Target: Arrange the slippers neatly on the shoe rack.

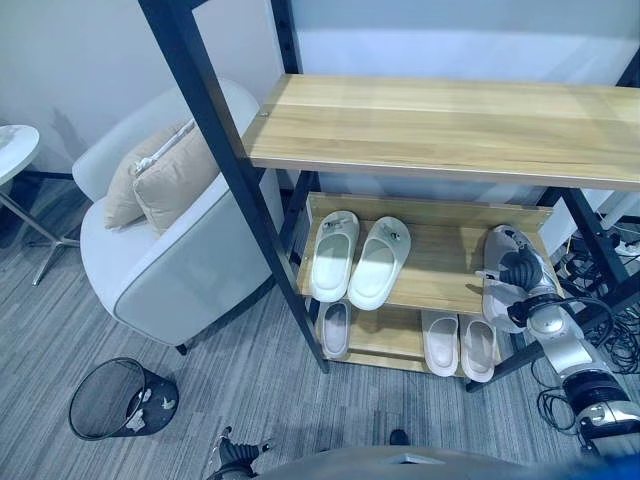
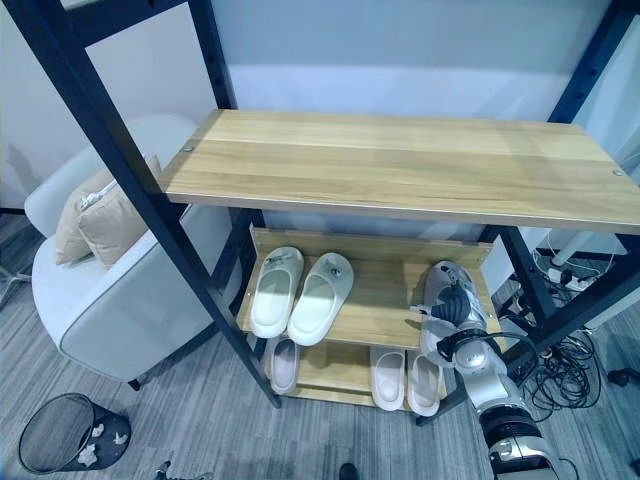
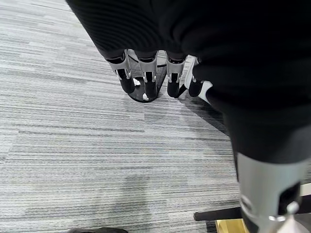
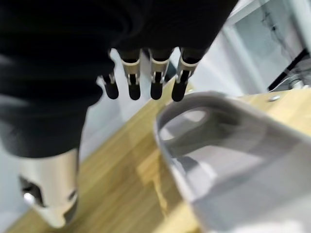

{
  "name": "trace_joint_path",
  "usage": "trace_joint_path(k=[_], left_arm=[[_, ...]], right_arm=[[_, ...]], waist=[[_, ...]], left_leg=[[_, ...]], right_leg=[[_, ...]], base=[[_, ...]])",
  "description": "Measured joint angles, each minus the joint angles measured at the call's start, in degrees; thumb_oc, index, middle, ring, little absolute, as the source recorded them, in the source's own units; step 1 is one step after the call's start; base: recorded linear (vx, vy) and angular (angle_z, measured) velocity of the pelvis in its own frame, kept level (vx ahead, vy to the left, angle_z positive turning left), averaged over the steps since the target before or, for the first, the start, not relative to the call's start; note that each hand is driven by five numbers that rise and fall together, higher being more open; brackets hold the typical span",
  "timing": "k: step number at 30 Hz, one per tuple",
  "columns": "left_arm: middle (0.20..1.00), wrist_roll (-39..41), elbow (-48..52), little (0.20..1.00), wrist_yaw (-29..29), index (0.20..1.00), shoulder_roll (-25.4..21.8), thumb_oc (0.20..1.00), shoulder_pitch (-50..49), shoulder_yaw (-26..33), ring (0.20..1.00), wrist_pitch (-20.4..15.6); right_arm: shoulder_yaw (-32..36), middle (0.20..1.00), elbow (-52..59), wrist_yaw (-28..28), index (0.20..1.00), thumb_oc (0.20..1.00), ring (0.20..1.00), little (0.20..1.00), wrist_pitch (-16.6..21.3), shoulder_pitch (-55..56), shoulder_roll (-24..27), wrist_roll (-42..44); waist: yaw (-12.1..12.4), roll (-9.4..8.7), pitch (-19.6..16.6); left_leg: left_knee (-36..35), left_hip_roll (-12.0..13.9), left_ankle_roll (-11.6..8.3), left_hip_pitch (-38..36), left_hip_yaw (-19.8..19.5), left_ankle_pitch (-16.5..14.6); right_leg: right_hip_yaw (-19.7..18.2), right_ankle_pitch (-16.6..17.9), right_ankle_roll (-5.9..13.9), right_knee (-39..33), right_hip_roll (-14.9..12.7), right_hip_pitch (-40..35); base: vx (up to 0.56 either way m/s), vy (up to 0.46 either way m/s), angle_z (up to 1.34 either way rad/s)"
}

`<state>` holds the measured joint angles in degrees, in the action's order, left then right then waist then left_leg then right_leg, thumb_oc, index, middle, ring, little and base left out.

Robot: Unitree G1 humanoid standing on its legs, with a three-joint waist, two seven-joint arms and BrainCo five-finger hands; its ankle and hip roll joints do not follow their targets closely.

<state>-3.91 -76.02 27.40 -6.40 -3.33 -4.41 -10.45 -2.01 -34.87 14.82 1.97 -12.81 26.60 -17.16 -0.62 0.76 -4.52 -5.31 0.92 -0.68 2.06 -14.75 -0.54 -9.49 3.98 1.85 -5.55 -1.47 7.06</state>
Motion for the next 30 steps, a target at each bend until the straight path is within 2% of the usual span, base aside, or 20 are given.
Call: trace_joint_path(k=[1, 4, 5, 11, 16, 18, 22, 30], left_arm=[[1.000, 0.01, 0.02, 1.000, 0.01, 1.000, -0.02, 1.000, 0.00, 0.02, 1.000, -0.02], [1.000, 0.07, 0.42, 1.000, 0.02, 1.000, -0.02, 1.000, -0.26, 0.08, 1.000, -0.11], [1.000, 0.07, 0.44, 1.000, 0.02, 1.000, -0.07, 1.000, -0.36, 0.08, 1.000, -0.23], [1.000, 0.06, 0.36, 1.000, 0.02, 1.000, -0.50, 1.000, -0.46, 0.07, 1.000, -1.08], [1.000, 0.06, 0.37, 1.000, 0.15, 1.000, -0.52, 1.000, -0.69, 0.04, 1.000, -1.14], [1.000, 0.07, 0.37, 1.000, 0.14, 1.000, -0.61, 1.000, -0.82, 0.04, 1.000, -1.14], [1.000, 0.45, 0.20, 1.000, 0.16, 1.000, -0.88, 1.000, -1.22, 0.05, 1.000, -1.14], [1.000, 0.45, -0.79, 1.000, 0.21, 1.000, -1.30, 1.000, -1.84, 0.04, 1.000, -1.22]], right_arm=[[1.82, 1.000, 0.88, 1.35, 1.000, 1.000, 1.000, 1.000, -1.12, 0.99, -2.21, -0.30], [5.36, 1.000, 8.24, 1.84, 1.000, 1.000, 1.000, 1.000, -5.71, 5.00, -5.01, -1.73], [6.16, 1.000, 9.50, 2.17, 1.000, 1.000, 1.000, 1.000, -6.18, 6.54, -5.90, -1.92], [6.03, 1.000, 7.15, 3.67, 1.000, 1.000, 1.000, 1.000, -6.77, 8.27, -6.13, -2.86], [8.28, 1.000, 7.01, 6.86, 1.000, 1.000, 1.000, 1.000, -7.74, 10.90, -10.82, -2.24], [8.30, 1.000, 7.04, 6.60, 1.000, 1.000, 1.000, 1.000, -7.88, 10.90, -10.89, -1.97], [6.97, 1.000, 8.59, 3.31, 1.000, 1.000, 1.000, 1.000, -9.58, 10.98, -15.56, 1.33], [4.32, 1.000, 1.45, 1.42, 1.000, 1.000, 1.000, 1.000, -9.01, 5.71, -15.14, 2.27]], waist=[[-0.10, -0.04, 0.03], [-0.04, -0.12, 0.08], [-0.16, -0.18, 0.12], [-0.19, -1.00, 0.24], [-0.27, -0.98, 0.08], [-0.28, -1.16, -0.25], [-0.01, -1.79, -1.52], [0.31, -2.63, -2.85]], left_leg=[[0.00, -0.05, 0.00, -0.04, 0.03, 0.00], [-0.01, -0.15, 0.00, -0.19, 0.01, -0.01], [-0.01, -0.16, 0.02, -0.34, 0.03, -0.02], [-0.03, -0.32, 0.14, -1.30, 0.05, -0.14], [-0.01, -0.36, 0.15, -1.31, 0.08, -0.14], [-0.01, -0.39, 0.15, -1.31, 0.08, -0.15], [-0.01, -0.41, 0.15, -1.29, 0.11, -0.15], [-0.02, -0.58, 0.18, -1.08, 0.02, -0.15]], right_leg=[[-0.01, 0.00, 0.00, 0.00, -0.05, -0.03], [0.00, 0.00, 0.01, 0.00, -0.16, -0.22], [-0.01, -0.01, 0.02, 0.00, -0.17, -0.38], [-0.01, -0.14, 0.04, -0.01, -0.35, -1.36], [-0.02, -0.12, 0.08, 0.02, -0.39, -1.35], [-0.03, -0.12, 0.08, 0.02, -0.43, -1.35], [-0.07, -0.11, 0.09, 0.07, -0.43, -1.35], [-0.01, -0.17, 0.26, 0.03, -0.63, -1.45]], base=[[0.04, 0.014, 0.01], [0.04, 0.007, 0.00], [0.03, 0.004, -0.01], [0.01, 0.002, 0.00], [0.00, 0.000, 0.00], [0.00, 0.000, 0.00], [0.00, 0.000, 0.00], [0.00, 0.000, 0.00]])
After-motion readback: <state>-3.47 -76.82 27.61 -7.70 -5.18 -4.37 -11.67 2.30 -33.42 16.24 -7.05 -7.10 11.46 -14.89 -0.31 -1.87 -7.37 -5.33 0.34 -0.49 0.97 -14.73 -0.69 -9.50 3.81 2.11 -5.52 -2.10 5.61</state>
